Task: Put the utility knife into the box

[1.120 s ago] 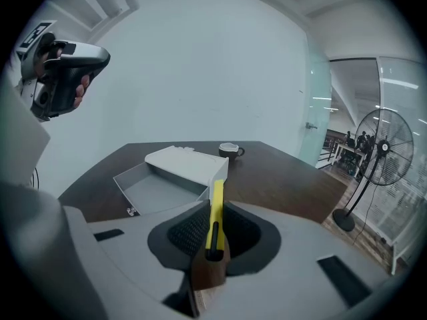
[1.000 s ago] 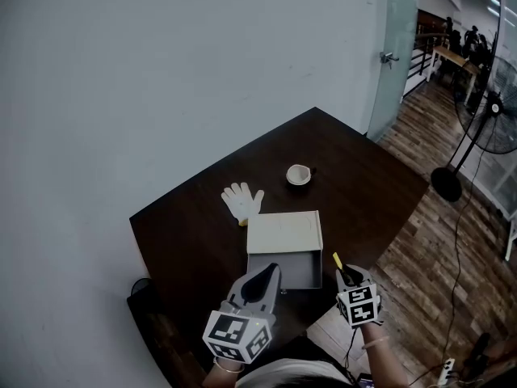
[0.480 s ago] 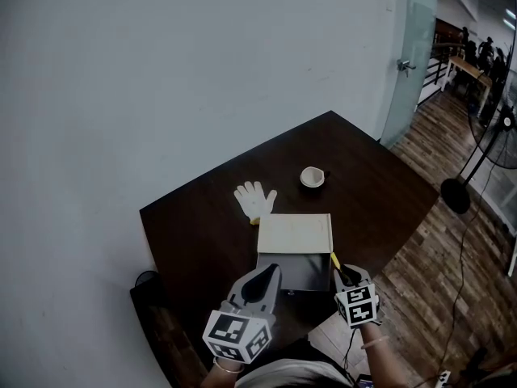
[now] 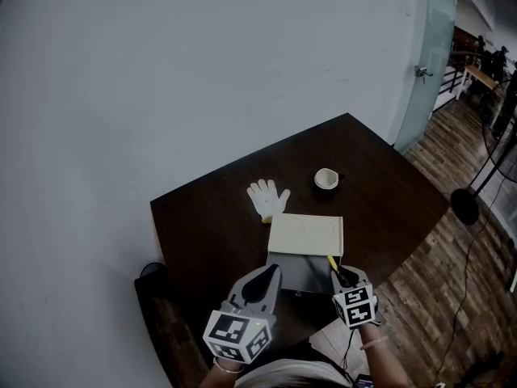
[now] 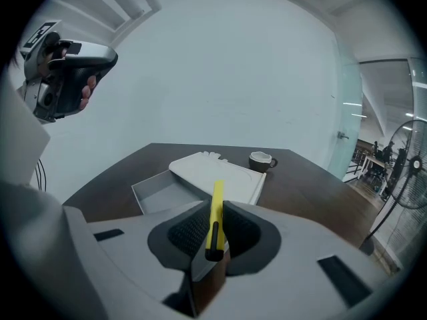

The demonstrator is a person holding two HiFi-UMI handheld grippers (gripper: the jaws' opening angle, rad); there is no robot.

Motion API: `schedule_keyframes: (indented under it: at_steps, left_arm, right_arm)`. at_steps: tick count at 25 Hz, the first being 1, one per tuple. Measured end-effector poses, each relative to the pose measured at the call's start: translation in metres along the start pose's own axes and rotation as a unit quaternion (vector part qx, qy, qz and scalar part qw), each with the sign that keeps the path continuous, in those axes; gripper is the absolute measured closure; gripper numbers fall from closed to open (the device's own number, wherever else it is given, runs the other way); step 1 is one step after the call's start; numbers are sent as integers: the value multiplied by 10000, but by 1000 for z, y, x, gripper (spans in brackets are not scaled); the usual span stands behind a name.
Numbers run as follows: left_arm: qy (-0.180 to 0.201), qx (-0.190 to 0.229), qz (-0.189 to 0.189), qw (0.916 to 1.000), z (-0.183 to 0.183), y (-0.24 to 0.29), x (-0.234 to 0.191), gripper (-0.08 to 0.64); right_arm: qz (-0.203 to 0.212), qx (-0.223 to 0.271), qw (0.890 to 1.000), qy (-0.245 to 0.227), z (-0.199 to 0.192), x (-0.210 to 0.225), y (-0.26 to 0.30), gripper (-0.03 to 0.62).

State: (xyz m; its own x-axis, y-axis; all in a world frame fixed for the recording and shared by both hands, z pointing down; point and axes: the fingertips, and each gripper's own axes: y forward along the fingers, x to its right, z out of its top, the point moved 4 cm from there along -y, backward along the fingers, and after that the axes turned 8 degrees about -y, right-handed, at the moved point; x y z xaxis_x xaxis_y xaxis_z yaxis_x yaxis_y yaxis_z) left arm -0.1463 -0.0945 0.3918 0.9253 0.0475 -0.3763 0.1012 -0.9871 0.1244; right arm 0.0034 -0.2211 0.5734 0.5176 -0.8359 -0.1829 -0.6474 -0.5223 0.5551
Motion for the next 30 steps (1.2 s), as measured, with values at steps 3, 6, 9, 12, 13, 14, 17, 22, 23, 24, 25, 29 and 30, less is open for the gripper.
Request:
schedule_keyframes:
  at_steps: [3,6,9,12,13,14,17,22,23,24,25,29,30]
  left_arm:
    - [-11,36,89,10000,2,-4,-5,543]
    - [-8,59,146,9999,3,-7,-9,543]
    - [-17,61,211,9998,4,-10,-13,543]
    - [-48,83,276,9996,5,-12,-18,543]
    - [-57,90,295,9995,5,-13,-19,543]
    - [-66,96,313,9994,6,-14,-20,543]
    - [-81,107,368,9992,6,-15,-25,543]
    - [-100,111,473,9988,6,-19,-31,543]
    - [-110,116,501,9986,6,-20,-32,543]
    - [-117,125,527,9985,6,-20,-34,543]
    - [-122,138,551,9983,7,-21,-35,543]
    - [-148,156,630,9978,7,-23,-40,543]
    - [-156,153,651,9976,7,-24,-41,543]
  right_arm:
    - [90,19,9999,-61,5,-5,5,528]
    - [168,44,9998,-121,10,-10,10,528]
    - [248,45,9995,-198,14,-14,15,528]
    - [325,27,9991,-269,18,-18,20,528]
    - [354,25,9990,-286,19,-19,21,528]
    - [384,24,9988,-308,21,-21,22,528]
    - [466,25,9982,-389,24,-25,27,528]
    - [599,18,9966,-558,28,-30,34,528]
    - [632,10,9962,-600,29,-32,35,528]
    - [667,2,9957,-640,29,-33,36,528]
    - [703,-6,9952,-678,30,-35,38,528]
    - [840,-46,9927,-862,31,-42,45,528]
    - [872,-63,9919,-921,31,-43,47,528]
